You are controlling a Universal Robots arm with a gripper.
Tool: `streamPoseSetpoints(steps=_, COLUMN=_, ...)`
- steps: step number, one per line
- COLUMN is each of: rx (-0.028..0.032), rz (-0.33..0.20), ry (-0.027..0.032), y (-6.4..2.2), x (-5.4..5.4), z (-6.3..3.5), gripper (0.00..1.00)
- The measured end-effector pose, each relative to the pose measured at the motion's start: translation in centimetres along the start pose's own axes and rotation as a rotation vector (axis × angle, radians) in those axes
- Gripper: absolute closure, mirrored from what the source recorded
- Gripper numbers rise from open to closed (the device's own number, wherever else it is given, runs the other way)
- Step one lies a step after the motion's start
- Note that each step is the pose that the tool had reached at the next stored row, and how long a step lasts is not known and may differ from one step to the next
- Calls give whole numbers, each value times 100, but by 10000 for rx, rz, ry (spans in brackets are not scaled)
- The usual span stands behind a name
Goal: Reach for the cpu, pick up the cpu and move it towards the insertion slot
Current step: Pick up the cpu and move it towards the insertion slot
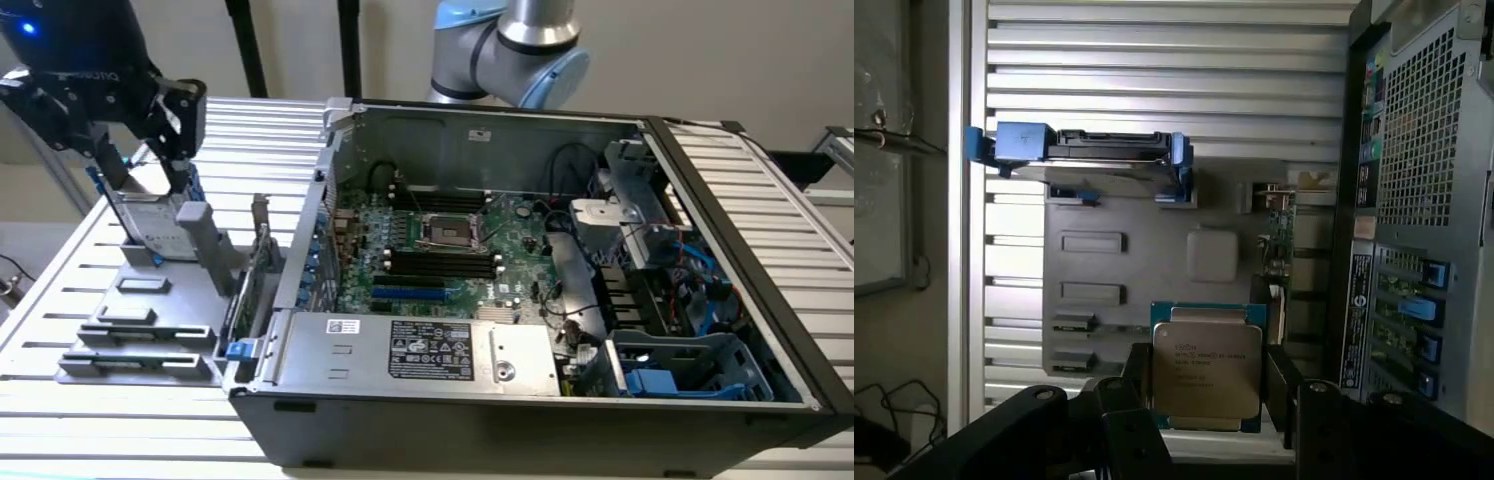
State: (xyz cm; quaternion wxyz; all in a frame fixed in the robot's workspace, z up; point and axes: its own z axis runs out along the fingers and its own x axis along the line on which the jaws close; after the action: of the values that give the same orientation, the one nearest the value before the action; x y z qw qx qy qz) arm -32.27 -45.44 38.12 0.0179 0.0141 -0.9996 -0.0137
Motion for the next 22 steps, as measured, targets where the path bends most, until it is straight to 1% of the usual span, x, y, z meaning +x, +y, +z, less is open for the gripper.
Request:
streamPoseSetpoints(steps=5, rx=-92, rz=-3, ry=4, y=-6, x=-225, z=-107, gripper=45)
streamPoseSetpoints(steps=13, rx=-250, rz=-9, ry=3, y=-15, x=-584, z=-223, gripper=45)
streamPoseSetpoints(steps=18, rx=-359, rz=-13, ry=0, y=-20, x=-807, z=-258, gripper=45)
streamPoseSetpoints(steps=22, rx=-429, rz=-16, ry=-2, y=-25, x=-991, z=-272, gripper=45)
